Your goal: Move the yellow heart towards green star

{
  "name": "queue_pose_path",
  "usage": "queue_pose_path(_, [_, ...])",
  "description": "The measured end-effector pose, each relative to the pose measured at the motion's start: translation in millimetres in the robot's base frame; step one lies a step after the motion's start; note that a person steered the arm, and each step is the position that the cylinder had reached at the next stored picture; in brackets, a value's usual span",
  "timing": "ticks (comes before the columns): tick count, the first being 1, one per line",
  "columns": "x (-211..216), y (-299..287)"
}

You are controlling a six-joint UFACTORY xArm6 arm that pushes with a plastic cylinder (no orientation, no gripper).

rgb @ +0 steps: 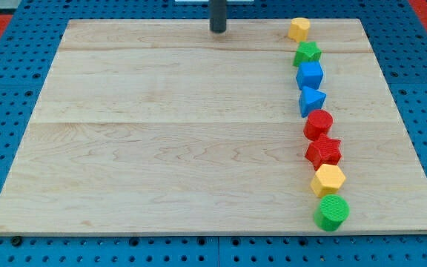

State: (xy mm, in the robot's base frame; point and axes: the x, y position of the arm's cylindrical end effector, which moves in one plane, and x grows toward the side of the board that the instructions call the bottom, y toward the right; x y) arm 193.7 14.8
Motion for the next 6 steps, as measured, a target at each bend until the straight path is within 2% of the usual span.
queue_pose_path(4, [-2.0, 80.7])
queue_pose_path(6, [-1.6, 146.5])
